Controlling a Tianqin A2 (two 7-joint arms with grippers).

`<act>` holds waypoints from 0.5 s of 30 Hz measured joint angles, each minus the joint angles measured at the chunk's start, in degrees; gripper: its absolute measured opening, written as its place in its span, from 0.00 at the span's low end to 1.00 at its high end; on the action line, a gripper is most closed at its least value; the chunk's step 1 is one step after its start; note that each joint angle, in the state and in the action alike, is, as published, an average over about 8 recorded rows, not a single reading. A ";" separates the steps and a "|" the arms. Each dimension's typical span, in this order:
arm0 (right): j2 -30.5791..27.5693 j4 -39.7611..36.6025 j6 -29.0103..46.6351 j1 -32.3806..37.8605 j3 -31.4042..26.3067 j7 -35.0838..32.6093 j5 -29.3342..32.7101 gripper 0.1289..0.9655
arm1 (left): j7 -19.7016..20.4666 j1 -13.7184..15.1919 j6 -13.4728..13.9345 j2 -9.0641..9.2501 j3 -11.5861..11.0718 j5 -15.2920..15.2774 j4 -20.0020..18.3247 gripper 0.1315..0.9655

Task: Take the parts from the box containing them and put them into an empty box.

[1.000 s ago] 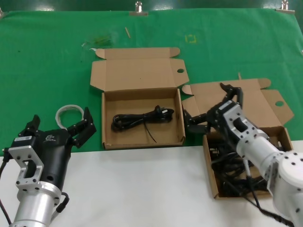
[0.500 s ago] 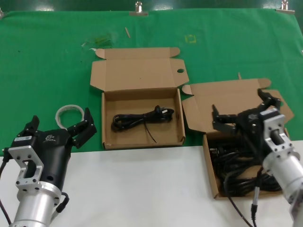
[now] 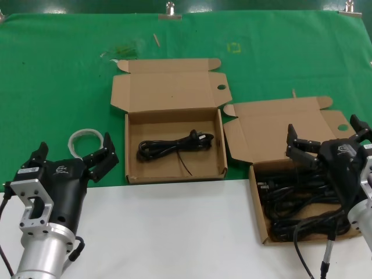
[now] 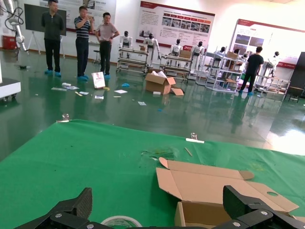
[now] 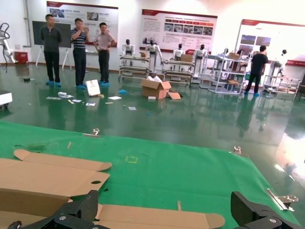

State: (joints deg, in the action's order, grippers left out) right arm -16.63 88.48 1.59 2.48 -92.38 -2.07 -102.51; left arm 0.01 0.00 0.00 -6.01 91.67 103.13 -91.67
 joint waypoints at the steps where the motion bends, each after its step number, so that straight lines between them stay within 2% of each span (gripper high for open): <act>1: -0.01 0.07 -0.04 -0.06 0.02 0.05 -0.02 1.00 | 0.00 0.00 0.00 0.00 0.00 0.00 0.00 1.00; 15: -0.03 0.15 -0.08 -0.11 0.03 0.10 -0.03 1.00 | 0.00 0.00 0.00 0.00 0.00 0.00 0.00 1.00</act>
State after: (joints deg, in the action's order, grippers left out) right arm -16.66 88.63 1.51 2.37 -92.34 -1.97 -102.54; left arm 0.00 0.00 0.00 -6.01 91.67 103.13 -91.67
